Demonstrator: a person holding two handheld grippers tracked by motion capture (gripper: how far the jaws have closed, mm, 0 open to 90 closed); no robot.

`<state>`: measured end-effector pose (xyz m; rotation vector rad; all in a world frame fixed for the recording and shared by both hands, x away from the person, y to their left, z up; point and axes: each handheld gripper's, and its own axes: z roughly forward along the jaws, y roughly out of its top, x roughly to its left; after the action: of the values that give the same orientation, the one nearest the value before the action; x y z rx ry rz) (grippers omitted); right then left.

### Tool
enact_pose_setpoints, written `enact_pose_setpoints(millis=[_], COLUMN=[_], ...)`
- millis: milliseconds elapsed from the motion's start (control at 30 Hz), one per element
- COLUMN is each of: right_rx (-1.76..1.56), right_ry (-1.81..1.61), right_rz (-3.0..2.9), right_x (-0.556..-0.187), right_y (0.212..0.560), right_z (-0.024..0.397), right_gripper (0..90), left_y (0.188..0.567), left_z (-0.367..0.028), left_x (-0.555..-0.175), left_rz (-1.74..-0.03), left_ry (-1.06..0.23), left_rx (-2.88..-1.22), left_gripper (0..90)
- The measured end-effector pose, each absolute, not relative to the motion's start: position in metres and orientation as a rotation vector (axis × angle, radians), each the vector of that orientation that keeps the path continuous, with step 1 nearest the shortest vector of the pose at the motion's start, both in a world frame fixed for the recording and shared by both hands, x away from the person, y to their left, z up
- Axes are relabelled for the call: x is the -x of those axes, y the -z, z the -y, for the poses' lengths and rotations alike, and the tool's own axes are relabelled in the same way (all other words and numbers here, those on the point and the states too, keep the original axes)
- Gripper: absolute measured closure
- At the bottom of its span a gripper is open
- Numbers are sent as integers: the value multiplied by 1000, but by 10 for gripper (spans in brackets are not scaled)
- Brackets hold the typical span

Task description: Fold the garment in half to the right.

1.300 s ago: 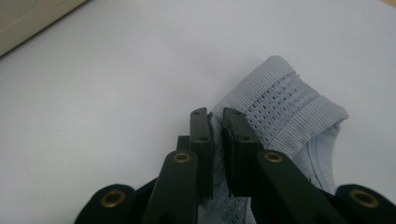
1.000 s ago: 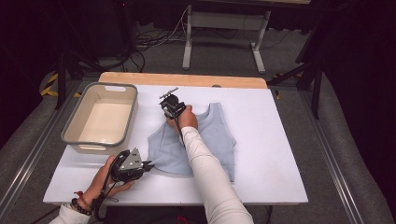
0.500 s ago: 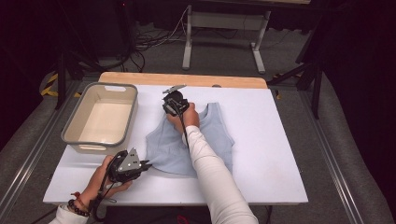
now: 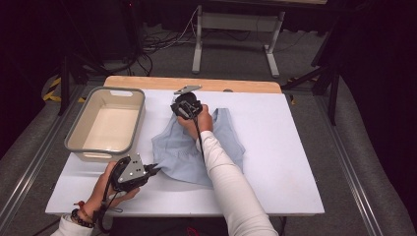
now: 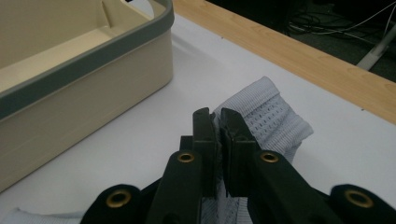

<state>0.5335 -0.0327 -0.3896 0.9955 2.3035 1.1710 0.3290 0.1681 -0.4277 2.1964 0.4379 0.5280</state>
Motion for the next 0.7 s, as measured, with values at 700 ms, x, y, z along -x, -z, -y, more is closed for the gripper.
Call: enact_pose_setpoints(millis=[700], right_rx=[-970], right_ry=[-1244], right_rz=[-2289], right_x=[-530], right_y=[372], right_z=[32], right_gripper=[858], left_y=[405], left_z=[-157], left_x=[-336], left_rz=[-387], left_ry=[-483], left_rx=[-2109], left_gripper=[843])
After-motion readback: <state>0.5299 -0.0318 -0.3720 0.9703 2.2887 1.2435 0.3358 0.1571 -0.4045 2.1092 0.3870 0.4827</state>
